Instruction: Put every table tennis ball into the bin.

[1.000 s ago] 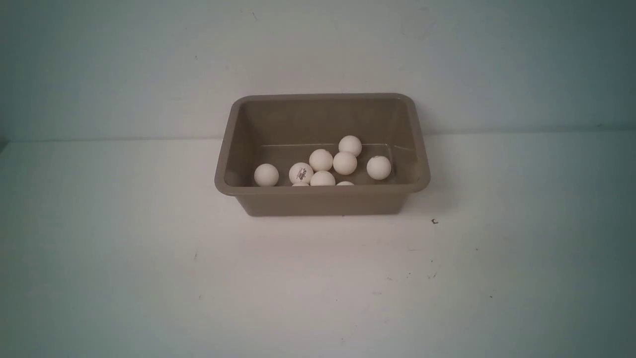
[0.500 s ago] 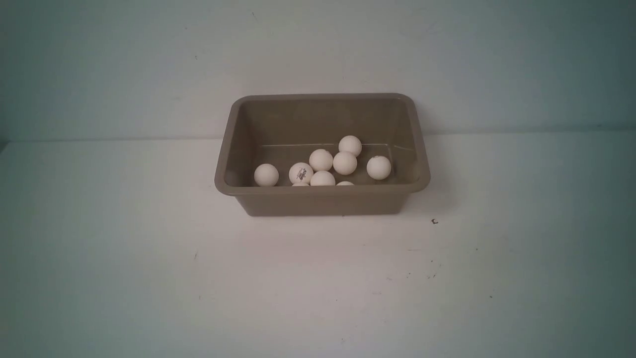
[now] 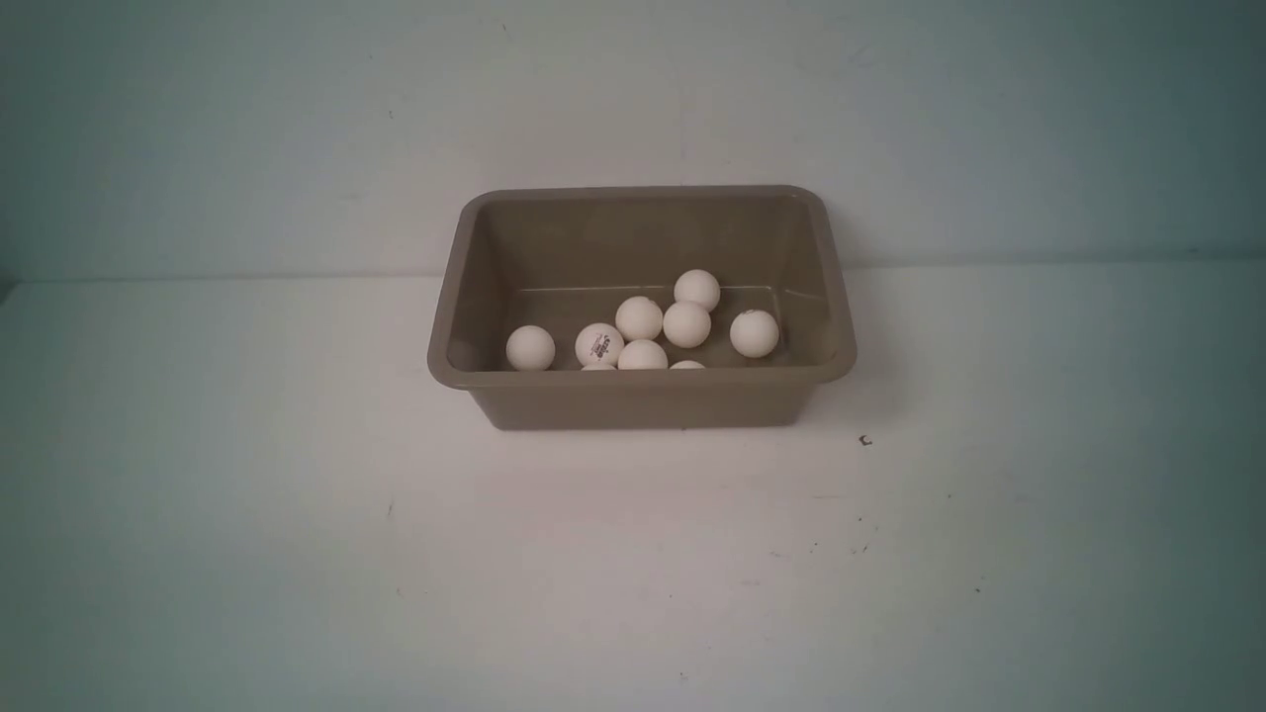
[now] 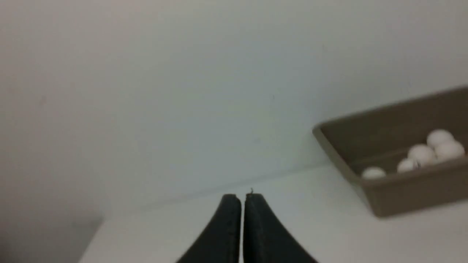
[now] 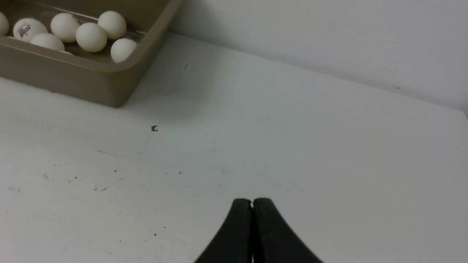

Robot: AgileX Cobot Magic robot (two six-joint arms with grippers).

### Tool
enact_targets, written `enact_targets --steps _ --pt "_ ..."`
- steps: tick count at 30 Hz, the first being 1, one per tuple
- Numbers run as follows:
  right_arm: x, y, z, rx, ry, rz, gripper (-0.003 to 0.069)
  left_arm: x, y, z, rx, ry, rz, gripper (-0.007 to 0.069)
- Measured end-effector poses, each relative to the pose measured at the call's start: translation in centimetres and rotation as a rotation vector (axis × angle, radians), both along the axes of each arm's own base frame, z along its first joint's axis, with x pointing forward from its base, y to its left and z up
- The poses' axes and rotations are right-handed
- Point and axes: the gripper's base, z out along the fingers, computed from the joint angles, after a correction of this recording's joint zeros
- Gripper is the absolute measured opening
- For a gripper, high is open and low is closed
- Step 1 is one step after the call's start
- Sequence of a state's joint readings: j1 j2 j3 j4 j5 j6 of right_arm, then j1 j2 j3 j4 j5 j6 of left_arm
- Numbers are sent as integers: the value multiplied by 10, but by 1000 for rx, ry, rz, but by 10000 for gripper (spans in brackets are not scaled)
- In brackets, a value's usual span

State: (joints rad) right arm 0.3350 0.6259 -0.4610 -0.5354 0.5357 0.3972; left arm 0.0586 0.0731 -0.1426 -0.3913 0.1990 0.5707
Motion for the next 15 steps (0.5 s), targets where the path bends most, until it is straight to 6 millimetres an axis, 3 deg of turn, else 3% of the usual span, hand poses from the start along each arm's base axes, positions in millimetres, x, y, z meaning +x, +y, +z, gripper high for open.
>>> enact_targets --steps 6,11,15 --pt "0 0 0 0 0 0 -18 3 6 -41 -13 189 61 -3" --pt "0 0 0 0 0 0 -18 4 6 -58 -18 201 66 -3" --pt "0 -1 -1 -4 11 -7 -18 5 6 -57 -62 164 66 -3"
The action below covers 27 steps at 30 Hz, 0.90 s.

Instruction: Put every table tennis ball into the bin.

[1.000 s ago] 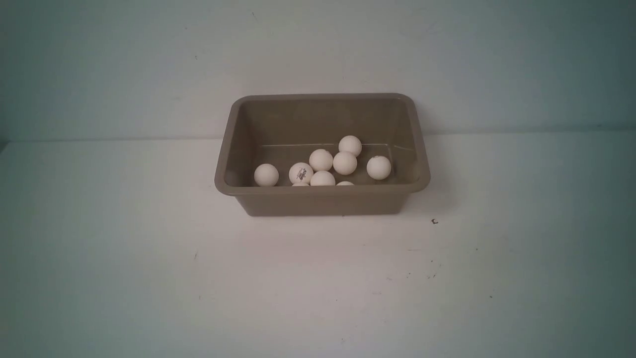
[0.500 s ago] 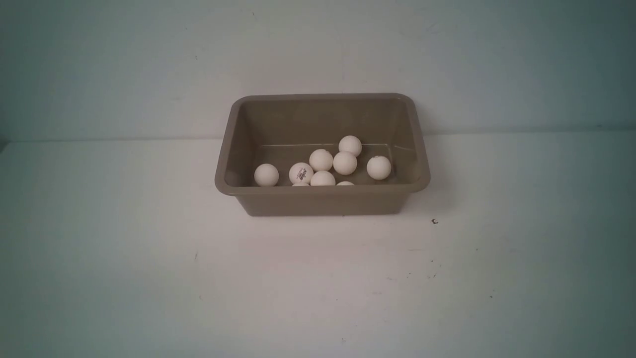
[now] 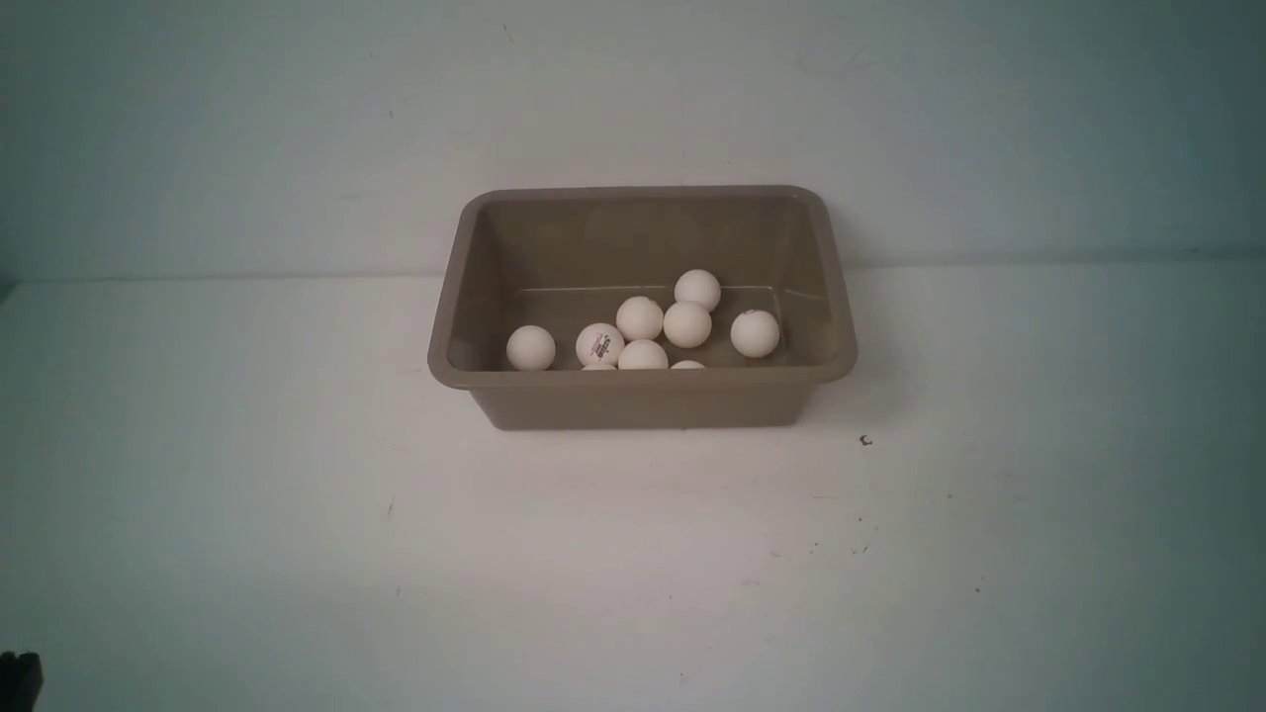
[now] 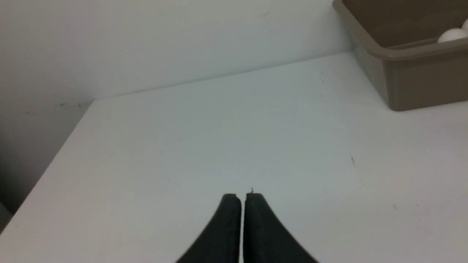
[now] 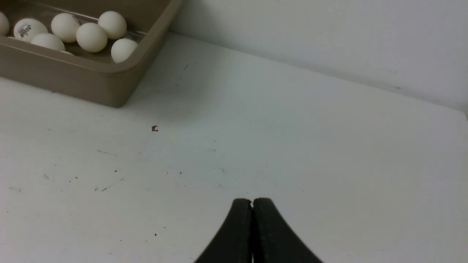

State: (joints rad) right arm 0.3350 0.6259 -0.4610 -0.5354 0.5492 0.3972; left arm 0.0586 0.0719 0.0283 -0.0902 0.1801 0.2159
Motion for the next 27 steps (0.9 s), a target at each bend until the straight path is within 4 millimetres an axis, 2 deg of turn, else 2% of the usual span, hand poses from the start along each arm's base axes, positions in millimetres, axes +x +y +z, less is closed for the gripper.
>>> enact_targets --steps 7,17,27 --pt "-1 -1 -1 -4 15 -11 -18 -5 0 3 0 -64 -2 -3" --pt "-1 -1 -2 6 20 -20 -18 -8 -2 -11 1 90 -18 -3" --pt "-1 -1 -2 6 21 -21 -18 -9 -2 -12 3 110 -20 -3"
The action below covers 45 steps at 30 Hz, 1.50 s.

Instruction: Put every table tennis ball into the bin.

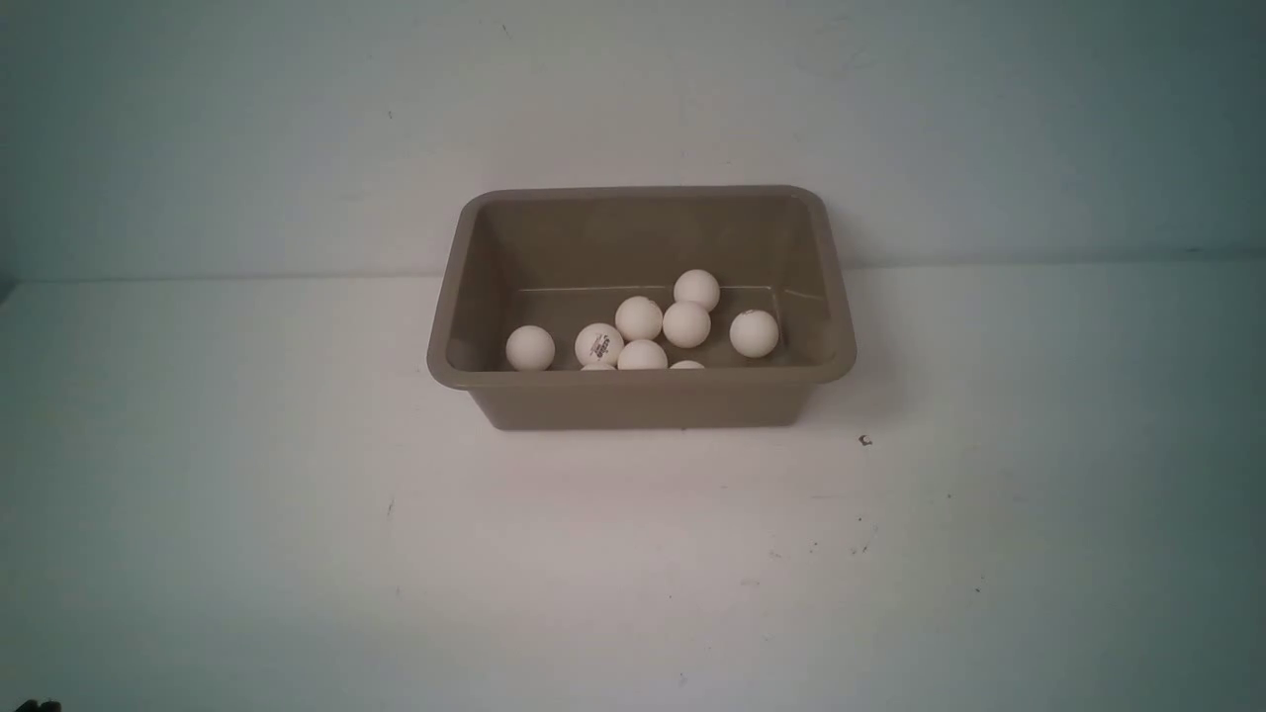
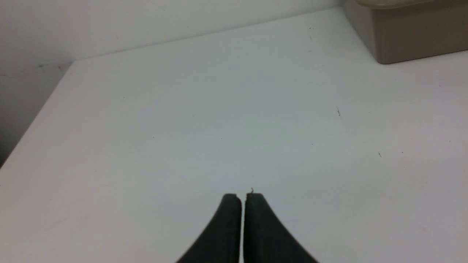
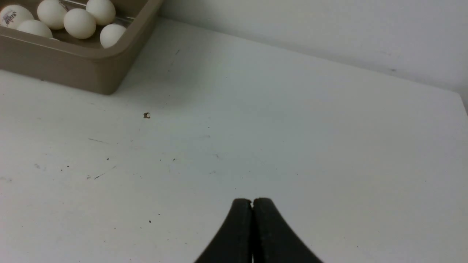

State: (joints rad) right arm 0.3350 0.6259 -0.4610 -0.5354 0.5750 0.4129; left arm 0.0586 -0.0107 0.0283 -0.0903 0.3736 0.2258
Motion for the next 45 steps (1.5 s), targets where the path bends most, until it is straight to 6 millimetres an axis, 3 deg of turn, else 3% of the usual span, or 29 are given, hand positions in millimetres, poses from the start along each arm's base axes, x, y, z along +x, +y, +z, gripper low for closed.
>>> enact_targets --steps 18,21,27,31,45 --pt "-1 -8 3 17 -26 -58 -18 0 0 0 0 0 0 -3" --pt "-10 -18 9 88 -77 -146 -18 0 0 0 0 0 0 -3" --pt "-45 -32 22 210 -264 -268 -18 0 0 0 0 0 0 -3" --pt "-60 -32 9 248 -329 -277 -18 0 0 0 0 0 0 -3" --pt "-78 -26 -31 336 -487 -202 -18 0 0 0 0 0 0 -3"
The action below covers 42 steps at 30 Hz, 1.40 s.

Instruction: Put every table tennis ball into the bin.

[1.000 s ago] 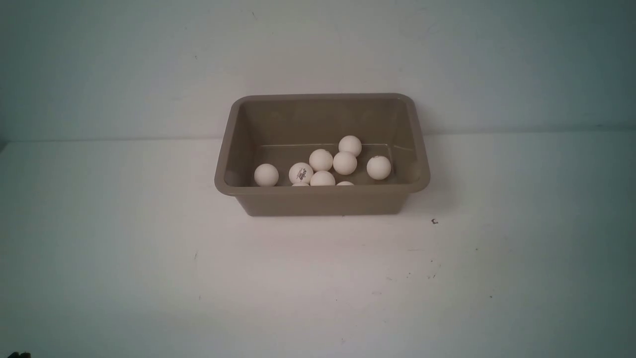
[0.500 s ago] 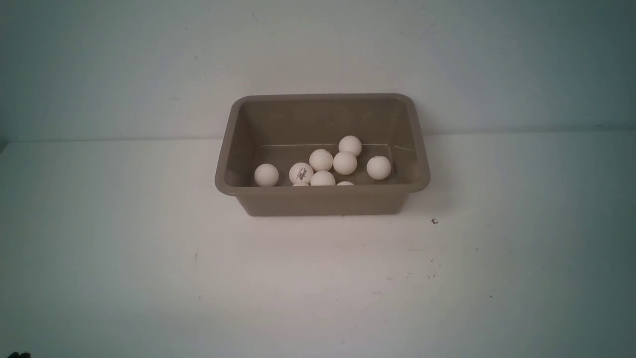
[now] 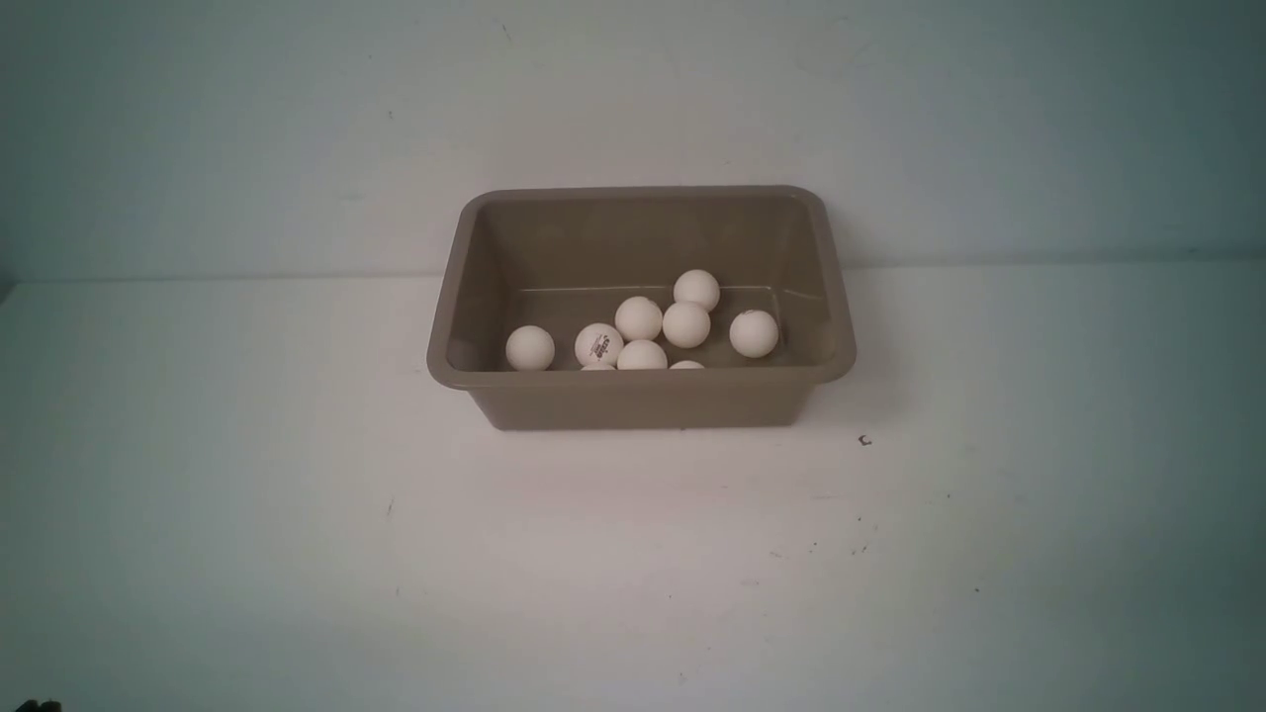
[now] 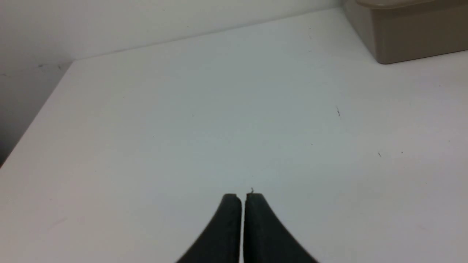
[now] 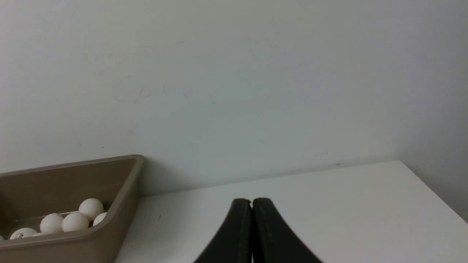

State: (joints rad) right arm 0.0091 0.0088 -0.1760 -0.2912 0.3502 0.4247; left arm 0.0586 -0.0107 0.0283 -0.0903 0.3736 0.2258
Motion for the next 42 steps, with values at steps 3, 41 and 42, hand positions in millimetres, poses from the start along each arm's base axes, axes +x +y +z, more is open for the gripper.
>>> enact_targets --steps 3,41,42 --pt "3 0 -20 -6 35 3 -18 0 0 0 -1 0 0 -3" --pt "9 -1 -68 33 199 -23 -18 0 0 0 -10 1 3 -3" --pt "9 -1 -68 33 199 -23 -18 0 0 0 -10 1 3 -3"
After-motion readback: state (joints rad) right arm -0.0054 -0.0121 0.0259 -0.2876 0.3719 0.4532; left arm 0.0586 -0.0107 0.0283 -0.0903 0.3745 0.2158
